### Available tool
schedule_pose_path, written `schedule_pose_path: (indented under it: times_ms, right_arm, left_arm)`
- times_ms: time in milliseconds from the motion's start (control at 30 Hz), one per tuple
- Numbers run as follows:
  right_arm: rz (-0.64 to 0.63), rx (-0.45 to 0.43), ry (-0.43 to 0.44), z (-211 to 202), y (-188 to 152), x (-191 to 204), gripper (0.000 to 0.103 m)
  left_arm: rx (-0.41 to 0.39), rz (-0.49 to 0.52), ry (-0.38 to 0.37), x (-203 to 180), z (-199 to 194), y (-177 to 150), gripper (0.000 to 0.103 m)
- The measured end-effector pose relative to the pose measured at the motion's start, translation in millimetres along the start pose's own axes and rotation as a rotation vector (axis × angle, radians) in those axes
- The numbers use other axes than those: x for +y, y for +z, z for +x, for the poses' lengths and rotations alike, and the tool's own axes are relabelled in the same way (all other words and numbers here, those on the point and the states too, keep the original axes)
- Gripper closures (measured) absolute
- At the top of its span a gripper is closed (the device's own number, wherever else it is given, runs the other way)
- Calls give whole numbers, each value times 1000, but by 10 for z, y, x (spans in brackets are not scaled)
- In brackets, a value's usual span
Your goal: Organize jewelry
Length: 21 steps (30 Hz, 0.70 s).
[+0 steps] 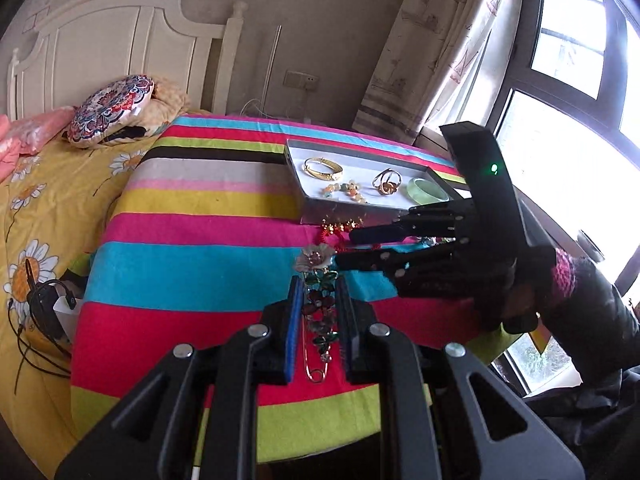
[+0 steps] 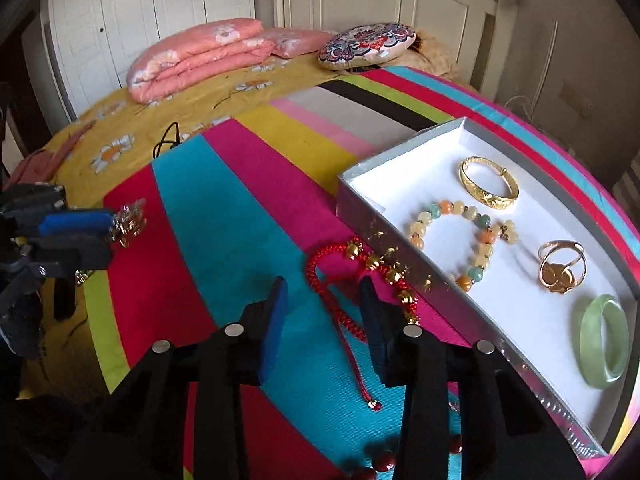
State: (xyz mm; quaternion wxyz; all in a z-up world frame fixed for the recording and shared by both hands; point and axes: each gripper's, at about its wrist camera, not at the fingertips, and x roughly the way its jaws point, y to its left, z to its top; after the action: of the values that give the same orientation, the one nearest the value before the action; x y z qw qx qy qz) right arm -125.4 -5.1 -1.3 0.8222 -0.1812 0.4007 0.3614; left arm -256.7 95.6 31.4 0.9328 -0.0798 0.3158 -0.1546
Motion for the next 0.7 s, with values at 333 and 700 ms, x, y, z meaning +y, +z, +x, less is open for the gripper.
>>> schedule_pose_path:
  times_ms: [333, 700]
  right_arm:
    - [25, -77, 169, -353, -271, 249, 93]
    - [166, -173, 160, -579, -289, 22, 93]
  left_arm:
    - [-5, -25, -14, -3, -13, -11, 87]
    - [63, 5, -41, -119, 73, -107, 54]
